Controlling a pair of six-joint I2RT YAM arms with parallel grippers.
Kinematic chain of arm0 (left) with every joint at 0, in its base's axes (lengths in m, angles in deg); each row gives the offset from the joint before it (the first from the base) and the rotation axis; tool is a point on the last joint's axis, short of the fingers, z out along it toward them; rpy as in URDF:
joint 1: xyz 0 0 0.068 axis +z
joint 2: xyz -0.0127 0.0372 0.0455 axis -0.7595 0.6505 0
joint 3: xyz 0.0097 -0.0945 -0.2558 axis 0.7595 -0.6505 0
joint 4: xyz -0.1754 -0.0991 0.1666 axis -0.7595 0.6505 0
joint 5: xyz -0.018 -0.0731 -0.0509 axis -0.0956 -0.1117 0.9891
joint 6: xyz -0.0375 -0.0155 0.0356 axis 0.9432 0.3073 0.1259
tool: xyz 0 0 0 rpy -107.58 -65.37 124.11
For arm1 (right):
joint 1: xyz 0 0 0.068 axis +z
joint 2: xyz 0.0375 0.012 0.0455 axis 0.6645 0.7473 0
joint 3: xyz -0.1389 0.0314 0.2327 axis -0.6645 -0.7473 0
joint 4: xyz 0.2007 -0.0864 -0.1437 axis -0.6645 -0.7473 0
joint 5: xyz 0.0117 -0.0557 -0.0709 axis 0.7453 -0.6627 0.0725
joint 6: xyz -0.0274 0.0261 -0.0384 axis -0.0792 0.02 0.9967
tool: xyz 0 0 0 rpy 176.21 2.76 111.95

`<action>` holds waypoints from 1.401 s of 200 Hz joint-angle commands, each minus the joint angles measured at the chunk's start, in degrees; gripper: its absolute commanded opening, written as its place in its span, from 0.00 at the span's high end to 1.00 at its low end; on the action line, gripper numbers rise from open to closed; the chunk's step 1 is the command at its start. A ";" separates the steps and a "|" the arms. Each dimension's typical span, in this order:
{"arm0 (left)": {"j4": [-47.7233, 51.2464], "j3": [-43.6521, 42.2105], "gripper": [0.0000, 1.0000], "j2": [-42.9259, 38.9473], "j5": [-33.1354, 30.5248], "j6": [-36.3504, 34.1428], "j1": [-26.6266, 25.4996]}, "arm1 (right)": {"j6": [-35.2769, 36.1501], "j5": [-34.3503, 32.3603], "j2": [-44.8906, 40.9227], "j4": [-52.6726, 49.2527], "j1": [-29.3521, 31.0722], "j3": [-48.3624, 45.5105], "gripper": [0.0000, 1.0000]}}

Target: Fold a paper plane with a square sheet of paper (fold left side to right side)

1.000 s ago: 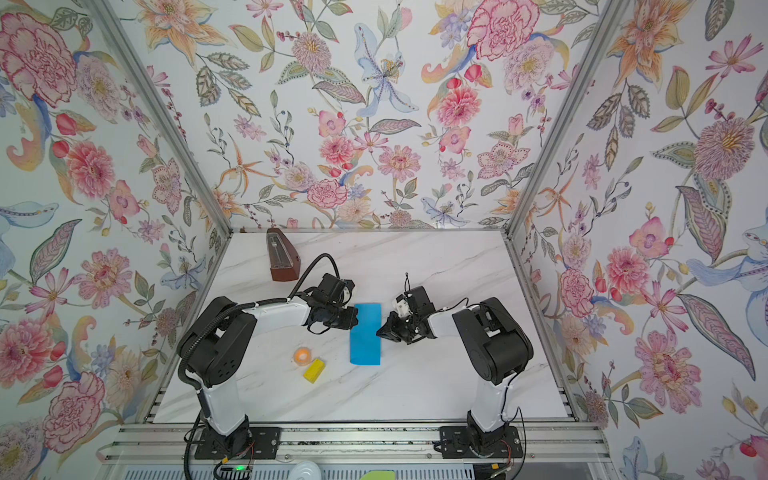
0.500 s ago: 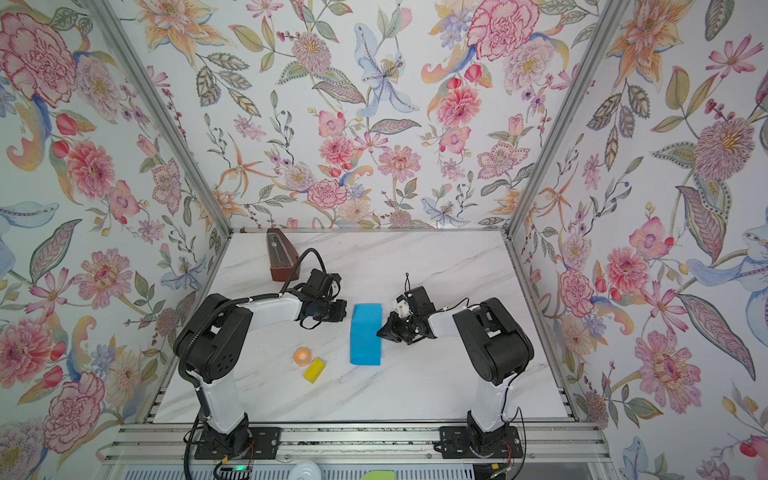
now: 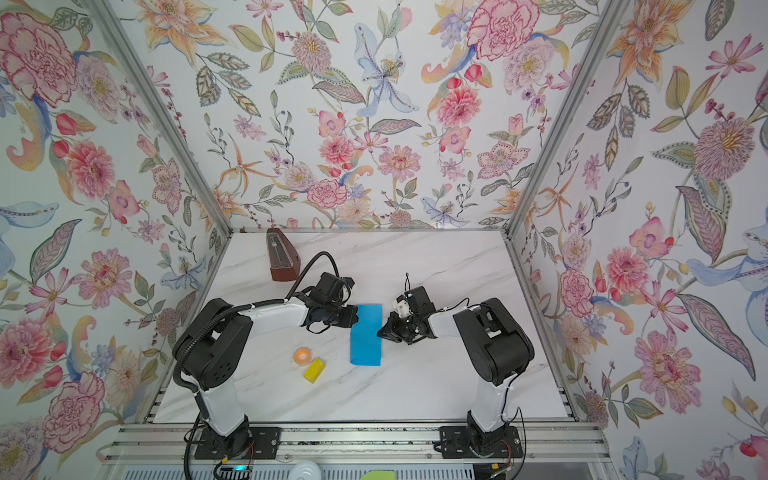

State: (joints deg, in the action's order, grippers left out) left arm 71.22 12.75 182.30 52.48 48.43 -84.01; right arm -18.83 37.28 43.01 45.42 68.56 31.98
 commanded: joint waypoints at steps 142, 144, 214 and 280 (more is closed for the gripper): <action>5.01 3.54 1.00 10.19 -7.25 -0.39 5.88 | 1.08 -4.55 -0.16 -7.00 -0.20 -1.63 1.00; 5.06 3.63 1.00 10.16 -7.28 -0.41 6.01 | 1.04 -4.55 -0.16 -7.00 -0.20 -1.59 1.00; 5.08 1.84 1.00 -0.01 -4.13 -0.06 4.61 | 1.15 -4.61 -0.18 -7.16 -0.20 -1.62 1.00; 2.86 4.68 1.00 0.50 -0.12 3.46 0.23 | 1.11 -4.73 -0.33 -7.08 -0.20 -1.84 1.00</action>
State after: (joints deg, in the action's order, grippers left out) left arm 73.85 15.51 181.64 50.45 50.28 -82.65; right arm -18.59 36.75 42.51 44.22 68.56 31.98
